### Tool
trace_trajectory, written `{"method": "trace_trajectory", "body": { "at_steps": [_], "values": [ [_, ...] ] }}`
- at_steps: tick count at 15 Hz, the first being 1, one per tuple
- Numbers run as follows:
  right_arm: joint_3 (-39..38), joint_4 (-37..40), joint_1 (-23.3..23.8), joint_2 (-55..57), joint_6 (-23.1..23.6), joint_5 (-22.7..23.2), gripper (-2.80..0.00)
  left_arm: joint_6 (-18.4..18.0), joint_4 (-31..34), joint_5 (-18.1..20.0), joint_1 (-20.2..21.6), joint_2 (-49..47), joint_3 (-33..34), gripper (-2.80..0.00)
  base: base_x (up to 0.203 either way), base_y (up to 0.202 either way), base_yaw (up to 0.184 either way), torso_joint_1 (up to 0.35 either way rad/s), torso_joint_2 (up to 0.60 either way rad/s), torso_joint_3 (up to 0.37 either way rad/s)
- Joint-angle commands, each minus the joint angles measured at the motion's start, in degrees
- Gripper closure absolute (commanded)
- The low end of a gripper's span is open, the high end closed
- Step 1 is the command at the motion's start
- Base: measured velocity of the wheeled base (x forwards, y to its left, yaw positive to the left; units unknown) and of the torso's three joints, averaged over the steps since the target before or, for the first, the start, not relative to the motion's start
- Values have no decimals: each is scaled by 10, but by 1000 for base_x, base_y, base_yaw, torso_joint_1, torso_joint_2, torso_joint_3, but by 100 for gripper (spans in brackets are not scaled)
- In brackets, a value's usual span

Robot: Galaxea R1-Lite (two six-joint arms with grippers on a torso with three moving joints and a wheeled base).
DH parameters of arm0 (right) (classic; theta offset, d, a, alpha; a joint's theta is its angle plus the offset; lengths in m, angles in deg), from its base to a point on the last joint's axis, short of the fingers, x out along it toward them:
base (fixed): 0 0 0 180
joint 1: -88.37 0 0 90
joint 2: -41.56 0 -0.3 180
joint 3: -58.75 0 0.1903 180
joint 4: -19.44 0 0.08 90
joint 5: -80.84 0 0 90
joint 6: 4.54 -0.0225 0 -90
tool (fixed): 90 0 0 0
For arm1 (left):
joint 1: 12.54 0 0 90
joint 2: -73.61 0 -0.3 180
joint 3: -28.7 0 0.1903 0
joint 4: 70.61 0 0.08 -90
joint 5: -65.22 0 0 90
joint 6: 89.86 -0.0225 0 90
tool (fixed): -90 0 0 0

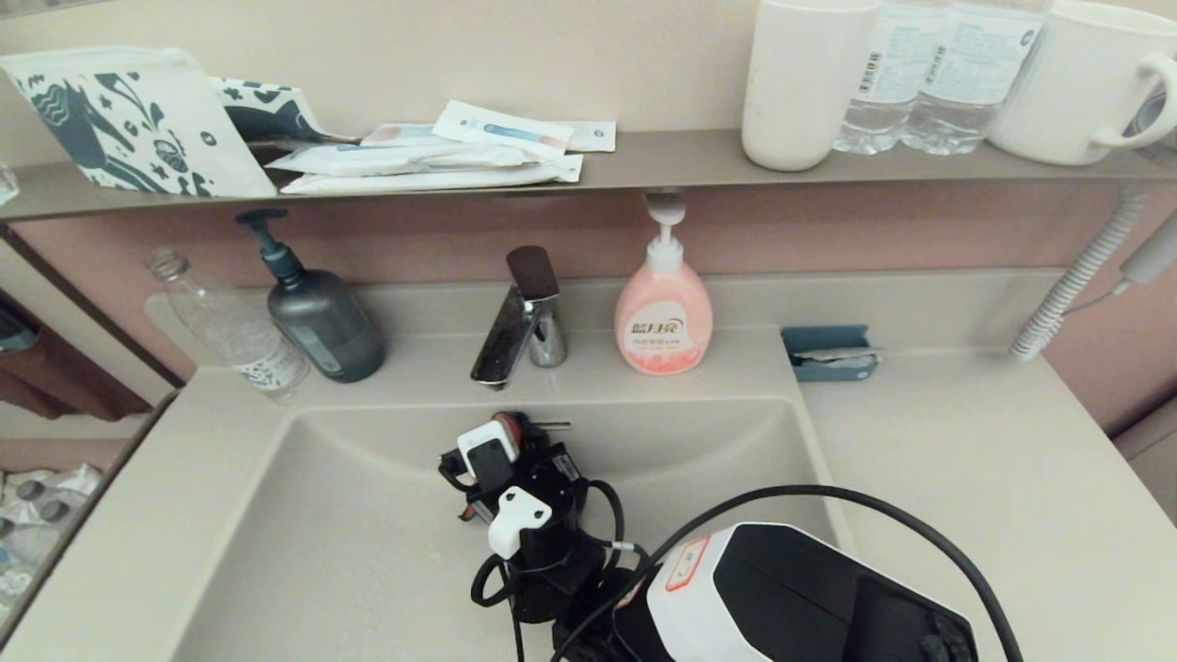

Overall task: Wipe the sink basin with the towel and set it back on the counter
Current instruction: Wipe the sink

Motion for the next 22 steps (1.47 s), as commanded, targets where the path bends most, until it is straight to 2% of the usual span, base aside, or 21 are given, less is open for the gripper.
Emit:
{"method": "trace_trajectory", "body": {
  "at_steps": [1, 11, 22],
  "values": [
    [-3, -10, 6, -14, 1, -5, 0, 1, 0, 0, 0, -1, 0, 0, 0, 0, 0, 0, 0, 0],
    [-200, -89, 22, -88, 1, -6, 0, 1, 0, 0, 0, -1, 0, 0, 0, 0, 0, 0, 0, 0],
    [-334, -166, 54, -158, 2, -6, 0, 1, 0, 0, 0, -1, 0, 0, 0, 0, 0, 0, 0, 0]
  ]
}}
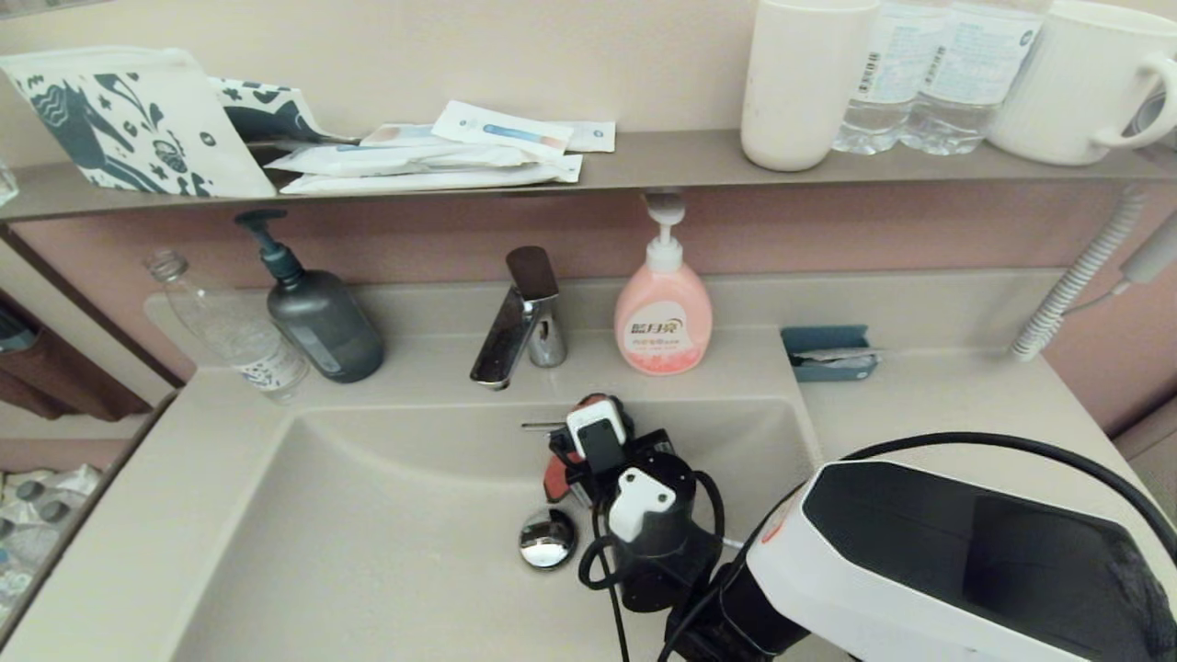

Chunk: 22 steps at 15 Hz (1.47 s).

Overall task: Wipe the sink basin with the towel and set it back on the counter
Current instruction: Wipe the sink

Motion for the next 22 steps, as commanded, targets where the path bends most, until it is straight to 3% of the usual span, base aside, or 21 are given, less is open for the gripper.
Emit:
{"method": "trace_trajectory", "body": {
  "at_steps": [1, 11, 19, 22],
  "values": [
    [-28, -9, 5, -27, 1, -2, 0, 1, 0, 0, 0, -1, 0, 0, 0, 0, 0, 0, 0, 0],
    [-257, -60, 66, -161, 0, -1, 0, 0, 0, 0, 0, -1, 0, 0, 0, 0, 0, 0, 0, 0],
    [-314, -72, 171, -212, -1, 5, 0, 1, 0, 0, 0, -1, 0, 0, 0, 0, 0, 0, 0, 0],
    [-355, -66, 184, -242, 0, 6, 0, 1, 0, 0, 0, -1, 0, 0, 0, 0, 0, 0, 0, 0]
  ]
}}
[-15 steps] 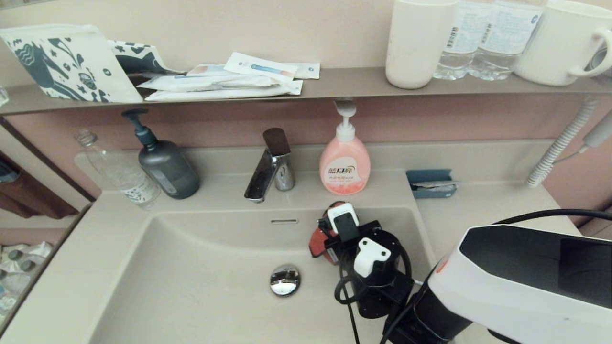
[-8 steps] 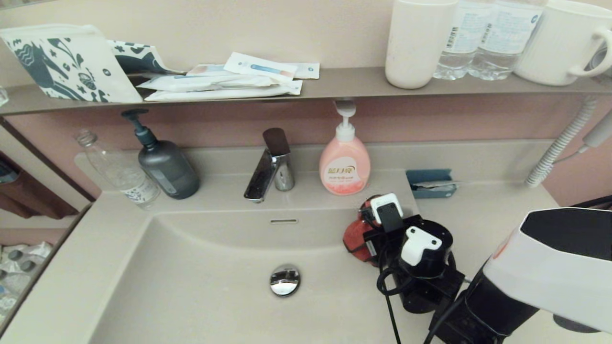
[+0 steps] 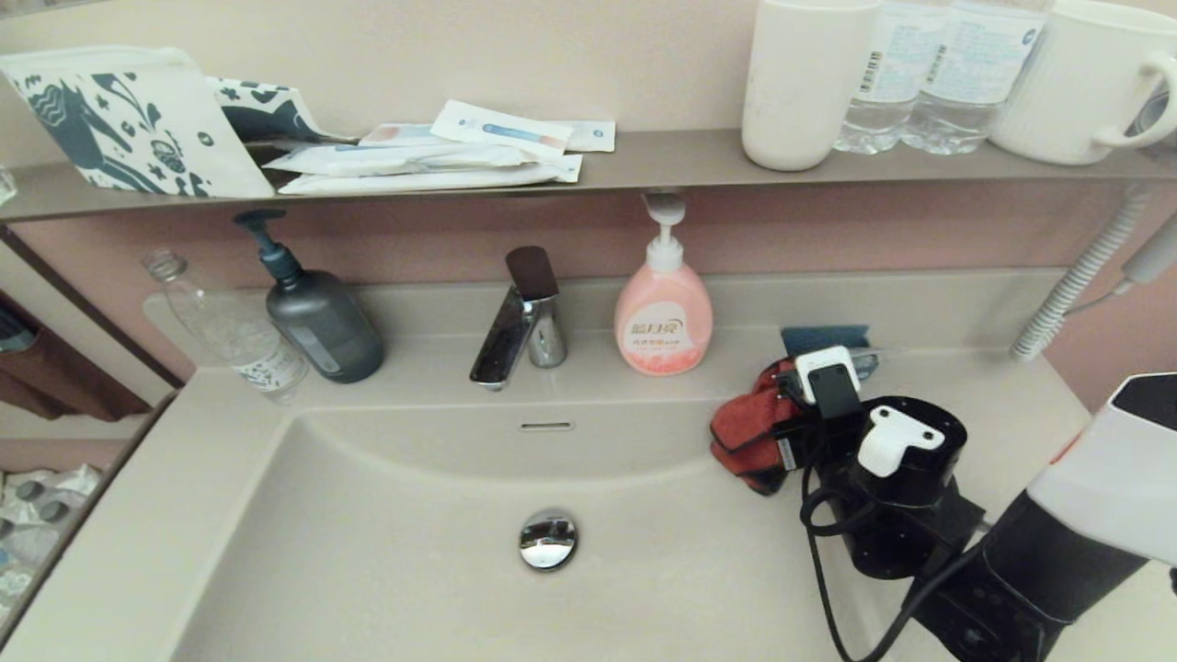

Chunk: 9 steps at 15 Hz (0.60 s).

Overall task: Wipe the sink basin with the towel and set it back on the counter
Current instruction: Wipe the sink

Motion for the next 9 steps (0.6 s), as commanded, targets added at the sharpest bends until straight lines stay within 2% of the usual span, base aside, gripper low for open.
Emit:
{"method": "trace_trajectory", "body": {
  "at_steps": [1, 5, 9],
  "values": [
    [-25, 1, 3, -28, 2, -3, 0, 1, 0, 0, 0, -1, 0, 0, 0, 0, 0, 0, 0, 0],
    [-97, 14, -12, -76, 1, -6, 0, 1, 0, 0, 0, -1, -1, 0, 0, 0, 0, 0, 0, 0],
    [-160, 14, -84, -117, 1, -25, 0, 1, 0, 0, 0, -1, -1, 0, 0, 0, 0, 0, 0, 0]
  ]
}}
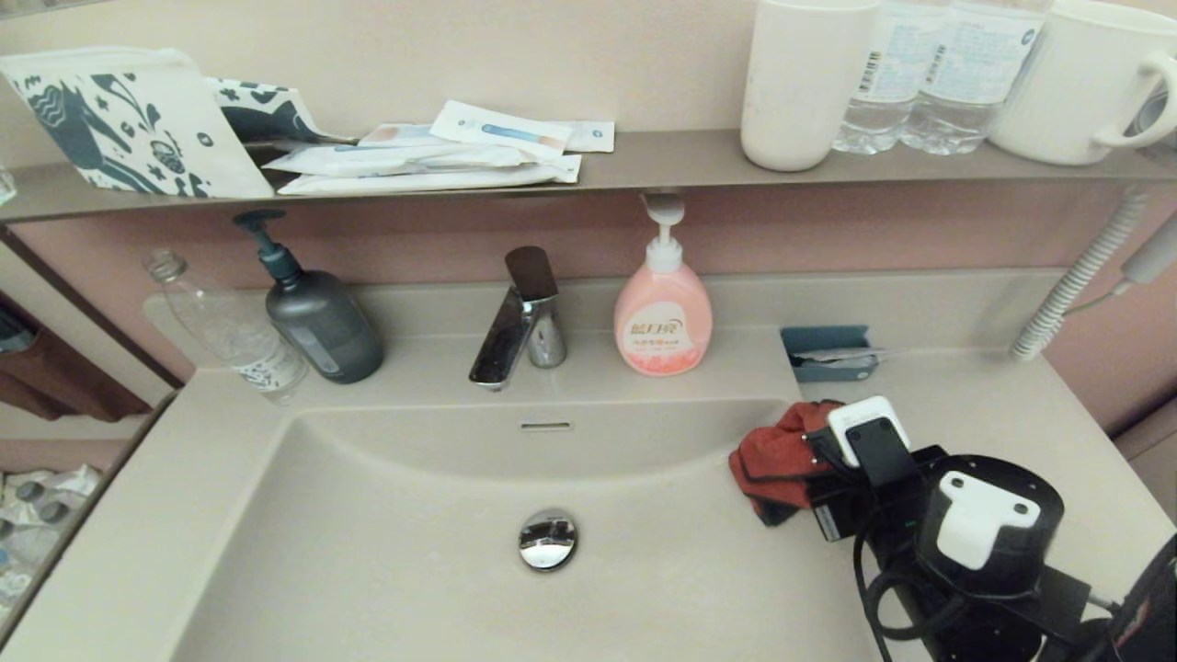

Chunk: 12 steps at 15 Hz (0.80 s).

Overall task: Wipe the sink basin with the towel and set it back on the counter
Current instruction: Wipe the sink

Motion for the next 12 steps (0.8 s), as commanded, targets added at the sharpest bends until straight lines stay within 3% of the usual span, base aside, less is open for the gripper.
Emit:
{"method": "trace_trajectory", "body": {
  "at_steps": [1, 5, 7, 10, 12],
  "values": [
    [-26, -5, -38, -22, 1, -13, 0, 1, 0, 0, 0, -1, 0, 0, 0, 0, 0, 0, 0, 0],
    [-78, 14, -120, -70, 3, -38, 0, 0, 0, 0, 0, -1, 0, 0, 0, 0, 0, 0, 0, 0],
    [-86, 67, -129, -97, 3, -39, 0, 0, 0, 0, 0, -1, 0, 0, 0, 0, 0, 0, 0, 0],
    [-83, 75, -56, -99, 2, -38, 0, 0, 0, 0, 1, -1, 0, 0, 0, 0, 0, 0, 0, 0],
    [-79, 74, 30, -86, -3, -35, 0, 1, 0, 0, 0, -1, 0, 0, 0, 0, 0, 0, 0, 0]
  ]
}}
